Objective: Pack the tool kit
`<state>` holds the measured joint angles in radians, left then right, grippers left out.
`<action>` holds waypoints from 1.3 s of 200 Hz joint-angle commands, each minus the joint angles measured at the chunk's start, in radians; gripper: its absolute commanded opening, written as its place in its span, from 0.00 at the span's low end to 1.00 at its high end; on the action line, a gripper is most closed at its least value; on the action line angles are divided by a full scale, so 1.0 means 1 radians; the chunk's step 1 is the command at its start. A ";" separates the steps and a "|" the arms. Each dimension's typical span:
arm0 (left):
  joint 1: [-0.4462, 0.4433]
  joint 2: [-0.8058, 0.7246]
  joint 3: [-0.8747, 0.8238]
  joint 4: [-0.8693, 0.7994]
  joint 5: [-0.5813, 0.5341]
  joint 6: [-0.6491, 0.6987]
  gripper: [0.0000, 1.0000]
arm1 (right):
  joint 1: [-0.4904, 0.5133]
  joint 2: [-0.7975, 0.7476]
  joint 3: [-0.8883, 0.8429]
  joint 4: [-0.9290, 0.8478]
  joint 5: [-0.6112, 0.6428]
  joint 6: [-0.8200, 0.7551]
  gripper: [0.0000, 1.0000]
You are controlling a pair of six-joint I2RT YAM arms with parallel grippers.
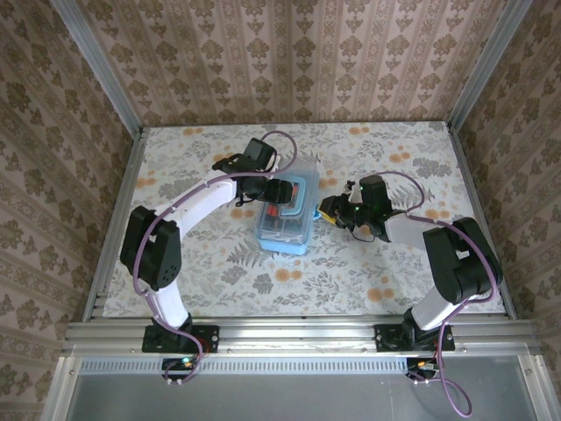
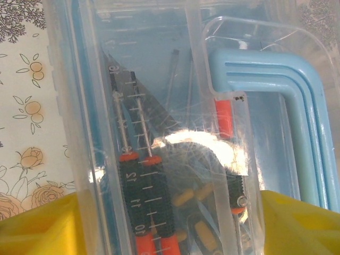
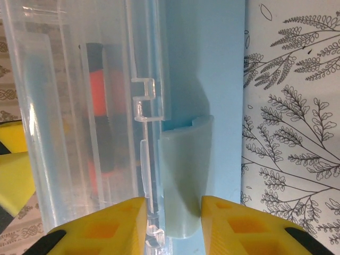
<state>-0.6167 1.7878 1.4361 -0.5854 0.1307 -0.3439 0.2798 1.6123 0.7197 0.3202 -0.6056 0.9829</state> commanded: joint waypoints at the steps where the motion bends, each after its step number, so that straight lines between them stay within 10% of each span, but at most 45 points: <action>1: 0.008 0.073 -0.043 -0.104 -0.034 0.006 0.48 | 0.007 0.002 0.039 -0.037 0.010 -0.030 0.34; 260: 0.008 0.092 -0.060 -0.092 -0.037 0.004 0.48 | -0.043 -0.025 0.116 0.051 -0.109 0.028 0.30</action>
<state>-0.6147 1.7882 1.4303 -0.5694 0.1303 -0.3443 0.2615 1.6650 0.7815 0.4255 -0.6815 1.0309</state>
